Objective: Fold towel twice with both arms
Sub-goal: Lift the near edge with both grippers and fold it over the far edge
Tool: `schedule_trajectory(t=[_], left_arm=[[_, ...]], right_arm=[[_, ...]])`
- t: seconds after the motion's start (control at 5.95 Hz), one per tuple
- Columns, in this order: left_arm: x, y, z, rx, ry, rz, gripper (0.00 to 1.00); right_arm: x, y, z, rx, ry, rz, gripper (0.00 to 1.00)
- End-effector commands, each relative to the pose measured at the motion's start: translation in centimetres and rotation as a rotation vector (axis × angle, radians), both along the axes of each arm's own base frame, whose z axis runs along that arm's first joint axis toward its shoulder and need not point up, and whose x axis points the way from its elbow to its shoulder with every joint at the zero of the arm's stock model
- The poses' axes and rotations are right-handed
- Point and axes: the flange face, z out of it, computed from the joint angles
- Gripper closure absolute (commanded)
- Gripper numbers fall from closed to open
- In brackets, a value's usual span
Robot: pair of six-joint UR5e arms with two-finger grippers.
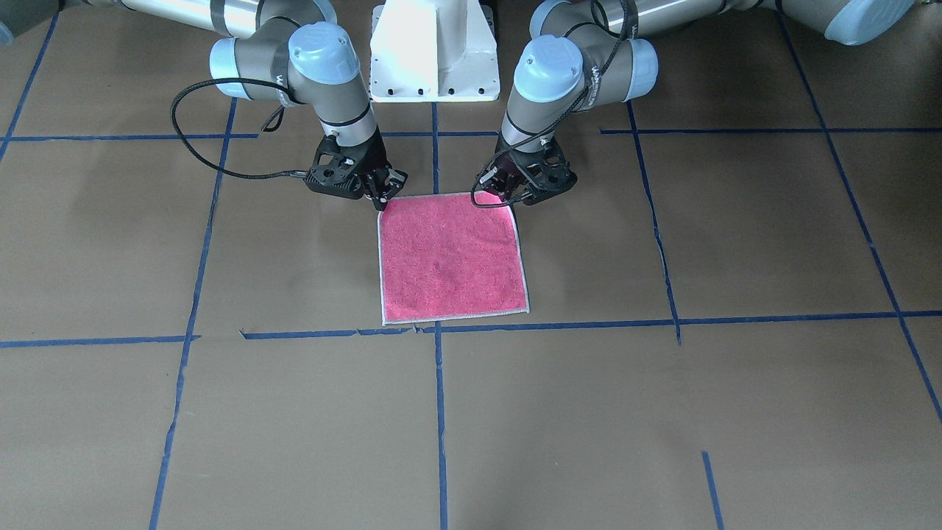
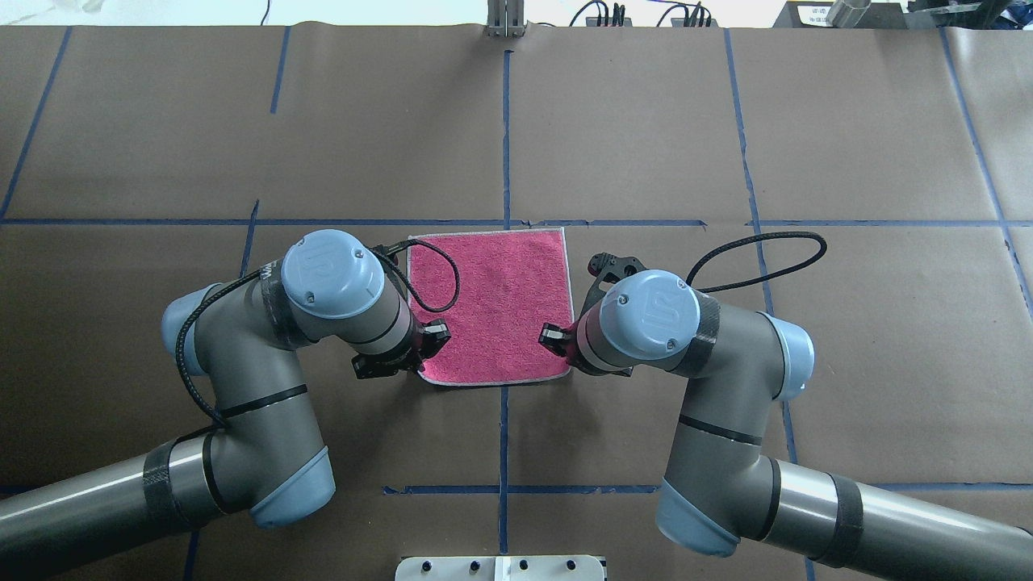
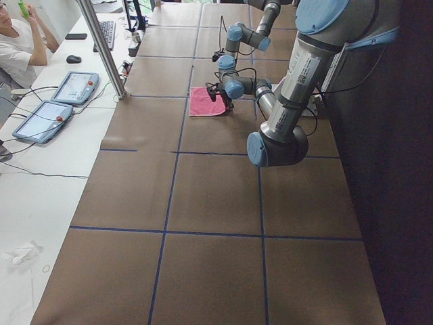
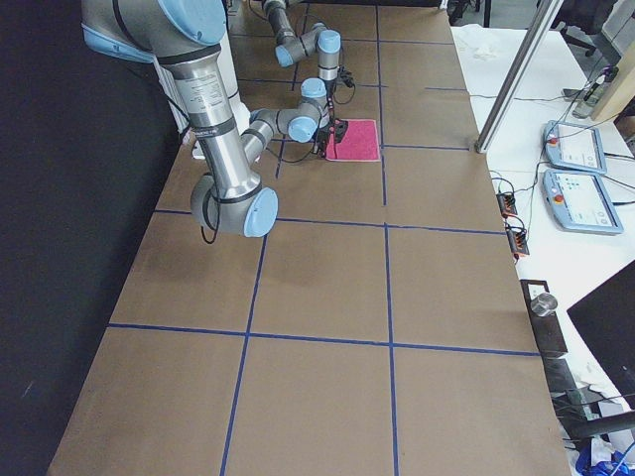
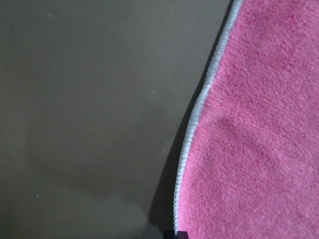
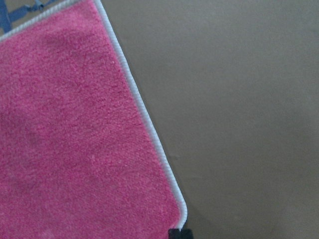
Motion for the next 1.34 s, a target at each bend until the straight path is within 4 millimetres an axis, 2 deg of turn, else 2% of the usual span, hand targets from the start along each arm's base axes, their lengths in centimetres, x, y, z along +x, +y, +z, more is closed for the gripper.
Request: schedule_trajectory(t=[0.0,0.17,0.34,0.84,1.01,1.18], left_arm=[[-1.8,-2.4,-0.4,0.01,0.007,-0.036,0.96],[-1.9,-2.8,-0.9,0.015,0.014,-0.042,0.96],[-1.6,-3.1,-1.2,0.013,0.014,-0.044,0.96],[-3.2,-6.0,-0.3,0.004,-0.006,-0.094,0.96],[-2.5,-6.7,-0.3,0.018,0.021,-0.1,0.96],[-1.1,-8.7,0.3,0.025,0.033,-0.115,0.95]], right_arm=[[1.7,-2.6,-0.5,0.009,-0.009,0.04,0.99],[2.2,-3.3,-0.7,0.012,-0.011,0.053,0.99],[2.5,-5.1,-2.1,0.02,-0.023,0.079,0.99],[2.2,-8.7,-2.1,0.015,-0.01,0.12,0.99],[1.1,-10.1,-2.2,0.018,-0.016,0.129,0.99],[0.5,-11.3,-2.3,0.02,-0.018,0.137,0.99]])
